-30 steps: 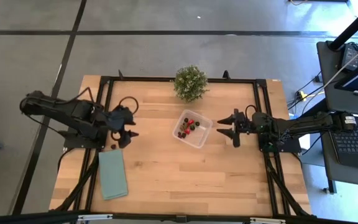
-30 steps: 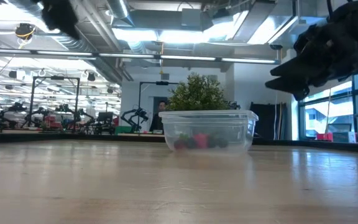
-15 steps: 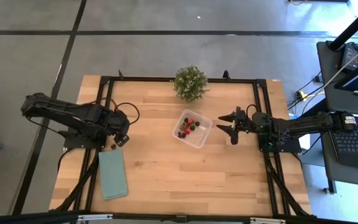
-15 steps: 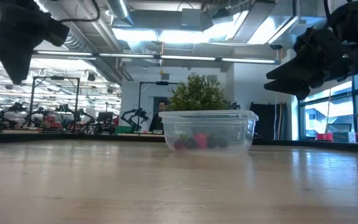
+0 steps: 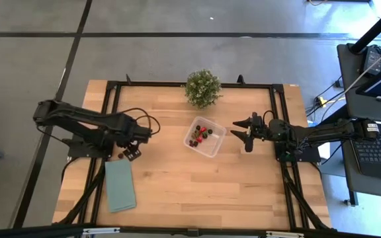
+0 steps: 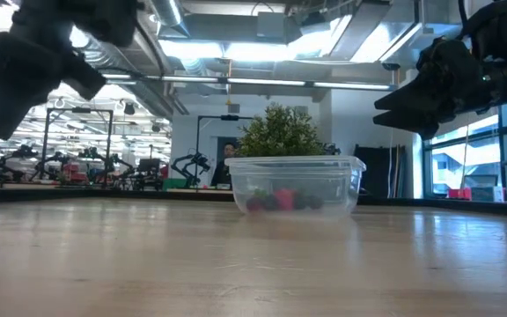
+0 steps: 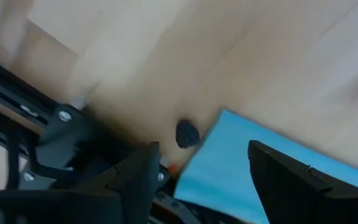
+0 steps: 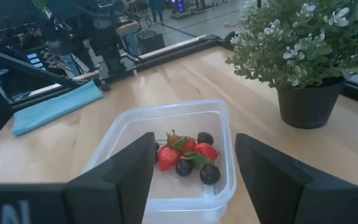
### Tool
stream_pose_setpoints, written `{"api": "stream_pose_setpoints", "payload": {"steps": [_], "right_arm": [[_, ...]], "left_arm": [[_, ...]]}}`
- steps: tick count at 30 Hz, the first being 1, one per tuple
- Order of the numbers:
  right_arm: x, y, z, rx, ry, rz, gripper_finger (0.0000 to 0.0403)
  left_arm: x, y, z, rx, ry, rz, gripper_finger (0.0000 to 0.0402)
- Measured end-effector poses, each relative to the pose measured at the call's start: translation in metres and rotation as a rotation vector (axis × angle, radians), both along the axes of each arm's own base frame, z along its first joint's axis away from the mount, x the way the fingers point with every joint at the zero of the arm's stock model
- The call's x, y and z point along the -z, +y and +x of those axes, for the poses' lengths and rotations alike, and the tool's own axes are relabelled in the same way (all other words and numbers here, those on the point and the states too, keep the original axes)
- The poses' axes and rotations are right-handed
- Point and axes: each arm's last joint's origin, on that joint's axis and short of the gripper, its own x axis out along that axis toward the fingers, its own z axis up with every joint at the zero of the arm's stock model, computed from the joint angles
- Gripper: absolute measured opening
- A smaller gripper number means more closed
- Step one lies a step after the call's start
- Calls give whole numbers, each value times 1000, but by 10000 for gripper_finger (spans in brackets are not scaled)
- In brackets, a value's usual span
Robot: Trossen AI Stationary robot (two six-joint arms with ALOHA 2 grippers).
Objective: Pick and placing Produce into tupperware
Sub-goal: Put the blackberry into the bin
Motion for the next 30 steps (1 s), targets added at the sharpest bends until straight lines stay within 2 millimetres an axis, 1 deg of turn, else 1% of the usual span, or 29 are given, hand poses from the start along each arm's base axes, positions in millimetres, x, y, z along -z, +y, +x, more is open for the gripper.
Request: {"api": "stream_pose_setpoints", "payload": {"steps": [4,10,18,24,30], "right_arm": [[0,0,0,-1,2,-6,226],[0,0,0,-4,7,-22,226],[0,0,0,-4,6,-20,226],[0,0,0,-3,6,-18,226],[0,0,0,-3,5,-15,226]], "left_arm": [[12,4,9,10,76,-78,227],[27,16,18,86,159,-160,215],[43,33,18,212,320,-222,206],[57,35,24,251,379,-255,206],[75,31,30,275,465,-275,206]]}}
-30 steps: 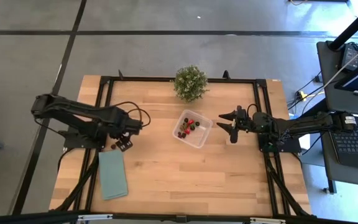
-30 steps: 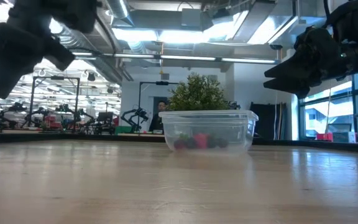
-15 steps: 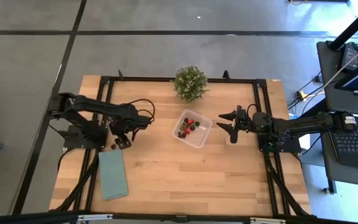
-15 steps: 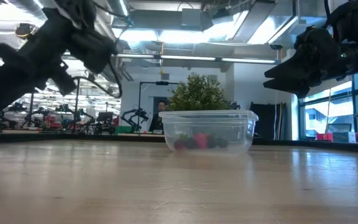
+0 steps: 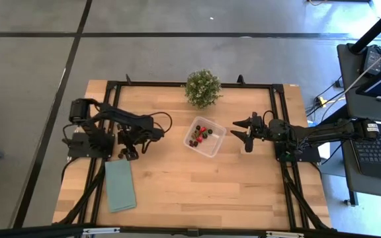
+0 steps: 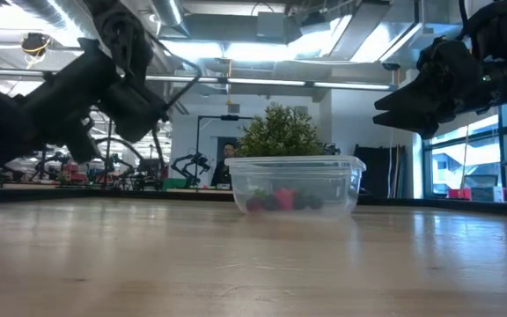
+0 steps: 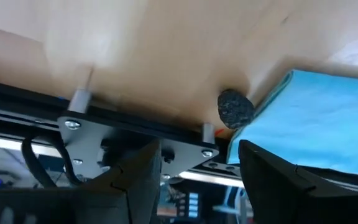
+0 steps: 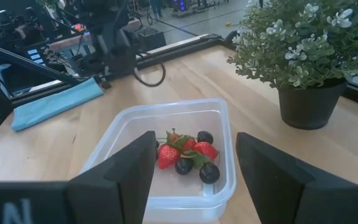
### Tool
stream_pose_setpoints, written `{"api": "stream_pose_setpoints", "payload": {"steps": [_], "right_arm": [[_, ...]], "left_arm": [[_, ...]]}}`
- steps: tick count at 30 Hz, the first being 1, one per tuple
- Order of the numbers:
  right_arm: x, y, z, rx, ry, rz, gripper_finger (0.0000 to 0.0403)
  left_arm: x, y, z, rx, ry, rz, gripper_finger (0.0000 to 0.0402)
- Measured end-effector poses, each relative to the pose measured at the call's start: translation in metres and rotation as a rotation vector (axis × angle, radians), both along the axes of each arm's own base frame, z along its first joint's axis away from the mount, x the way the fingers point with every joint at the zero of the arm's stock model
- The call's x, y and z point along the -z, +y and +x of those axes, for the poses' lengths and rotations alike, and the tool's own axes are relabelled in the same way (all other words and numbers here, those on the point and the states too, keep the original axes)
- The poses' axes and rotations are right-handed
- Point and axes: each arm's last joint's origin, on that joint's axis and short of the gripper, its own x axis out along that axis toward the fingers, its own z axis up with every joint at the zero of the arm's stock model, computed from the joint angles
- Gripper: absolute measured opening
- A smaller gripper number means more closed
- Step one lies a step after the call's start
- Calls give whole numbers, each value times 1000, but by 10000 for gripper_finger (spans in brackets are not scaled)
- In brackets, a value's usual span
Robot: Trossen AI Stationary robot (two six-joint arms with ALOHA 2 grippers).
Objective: Pick and placing Produce into tupperware
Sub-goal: Put the blackberry into the bin
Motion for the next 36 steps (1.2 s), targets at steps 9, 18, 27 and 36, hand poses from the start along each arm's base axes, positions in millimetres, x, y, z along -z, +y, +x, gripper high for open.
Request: {"api": "stream_pose_setpoints", "payload": {"steps": [9,18,27,36], "right_arm": [[0,0,0,-1,0,-1,226],[0,0,0,-1,0,-2,226],[0,0,0,-1,1,-2,226],[0,0,0,-1,1,-5,226]], "left_arm": [[18,-12,5,30,82,-56,206],[34,-20,14,46,11,-92,206],[39,-21,3,34,72,-98,206],[51,-22,-8,17,60,-91,206]]}}
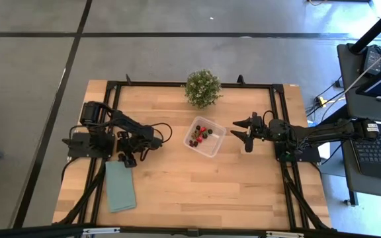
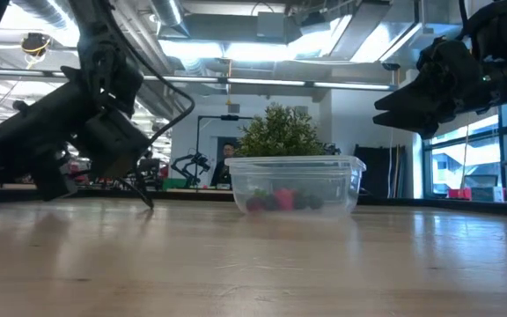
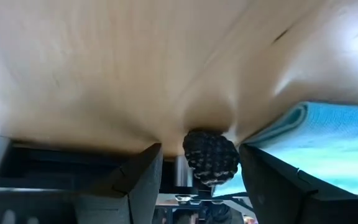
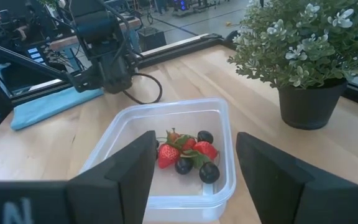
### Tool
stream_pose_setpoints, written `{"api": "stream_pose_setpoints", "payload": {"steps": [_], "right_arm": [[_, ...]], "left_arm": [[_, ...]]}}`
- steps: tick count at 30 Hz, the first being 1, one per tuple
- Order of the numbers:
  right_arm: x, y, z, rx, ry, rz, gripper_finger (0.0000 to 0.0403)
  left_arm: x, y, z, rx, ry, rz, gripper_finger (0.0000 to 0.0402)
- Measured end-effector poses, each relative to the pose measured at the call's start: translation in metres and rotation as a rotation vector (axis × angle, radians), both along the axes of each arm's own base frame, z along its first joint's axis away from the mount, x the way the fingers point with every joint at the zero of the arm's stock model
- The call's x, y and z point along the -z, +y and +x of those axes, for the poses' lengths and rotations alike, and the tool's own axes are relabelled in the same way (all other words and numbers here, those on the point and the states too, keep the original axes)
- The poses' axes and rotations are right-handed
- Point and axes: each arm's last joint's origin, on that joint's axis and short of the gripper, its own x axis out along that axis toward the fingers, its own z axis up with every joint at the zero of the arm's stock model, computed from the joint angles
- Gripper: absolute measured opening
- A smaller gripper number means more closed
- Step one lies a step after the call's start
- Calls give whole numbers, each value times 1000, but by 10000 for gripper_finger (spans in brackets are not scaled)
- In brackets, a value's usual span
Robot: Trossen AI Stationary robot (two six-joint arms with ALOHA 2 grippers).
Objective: Pick and placing Produce into tupperware
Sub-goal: Put the blackberry into the bin
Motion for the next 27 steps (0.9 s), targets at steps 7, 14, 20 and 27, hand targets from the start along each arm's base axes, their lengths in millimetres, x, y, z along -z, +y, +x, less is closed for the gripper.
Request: {"api": "stream_pose_setpoints", "payload": {"steps": [7,14,20,27], "right_arm": [[0,0,0,4,-6,24,226],[0,0,0,4,-7,25,226],[0,0,0,4,-6,24,226],[0,0,0,4,-6,24,226]], "left_arm": [[1,1,2,-6,-28,3,206],[2,1,2,5,-34,10,206],[2,1,2,12,-33,16,188],[2,2,2,21,-33,28,122]]}}
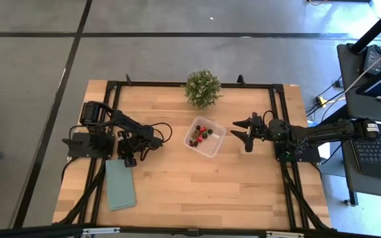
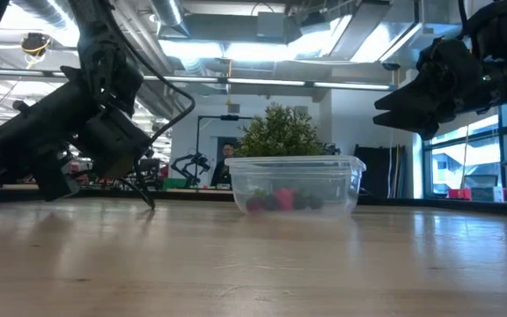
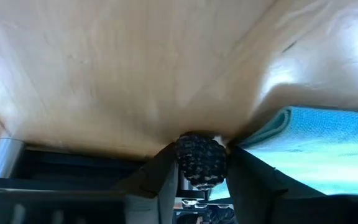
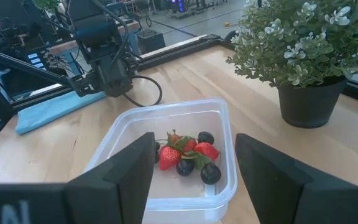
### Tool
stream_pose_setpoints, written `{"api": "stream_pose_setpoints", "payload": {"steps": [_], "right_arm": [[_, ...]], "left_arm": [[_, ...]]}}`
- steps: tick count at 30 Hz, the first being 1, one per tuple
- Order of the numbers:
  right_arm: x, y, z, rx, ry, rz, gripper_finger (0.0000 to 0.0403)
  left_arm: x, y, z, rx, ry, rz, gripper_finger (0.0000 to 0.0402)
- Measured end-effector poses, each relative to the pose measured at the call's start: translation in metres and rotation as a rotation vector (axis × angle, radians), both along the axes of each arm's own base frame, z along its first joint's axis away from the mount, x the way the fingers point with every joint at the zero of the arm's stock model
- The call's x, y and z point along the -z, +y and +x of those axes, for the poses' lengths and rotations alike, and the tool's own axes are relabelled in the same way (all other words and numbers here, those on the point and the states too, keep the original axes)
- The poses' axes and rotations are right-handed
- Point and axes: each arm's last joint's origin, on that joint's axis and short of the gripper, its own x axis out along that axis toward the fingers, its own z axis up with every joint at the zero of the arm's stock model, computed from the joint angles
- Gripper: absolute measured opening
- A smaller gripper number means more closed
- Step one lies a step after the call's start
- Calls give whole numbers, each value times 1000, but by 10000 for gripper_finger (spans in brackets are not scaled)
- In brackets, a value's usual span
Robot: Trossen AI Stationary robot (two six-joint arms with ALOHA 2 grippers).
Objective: Pick and placing Produce into tupperware
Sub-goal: Put the blackberry into the bin
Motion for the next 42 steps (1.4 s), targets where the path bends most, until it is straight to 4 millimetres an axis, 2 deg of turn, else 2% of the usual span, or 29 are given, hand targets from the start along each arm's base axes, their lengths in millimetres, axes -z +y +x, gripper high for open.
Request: {"api": "stream_pose_setpoints", "payload": {"steps": [5,13,23,27,35,39,42], "right_arm": [[0,0,0,0,0,0,226],[0,0,0,0,0,0,226],[0,0,0,-1,-1,1,226],[0,0,0,-1,-1,2,226],[0,0,0,-1,-1,1,226],[0,0,0,-1,-3,1,226],[-1,0,0,-1,-8,0,226]], "left_arm": [[0,0,0,2,1,-1,93],[-9,2,8,91,-16,15,100],[-27,13,34,97,-112,-2,97],[-45,19,53,107,-227,-12,97],[-108,45,94,85,-567,34,95],[-141,59,120,85,-804,86,101],[-163,63,142,103,-1032,83,92]]}}
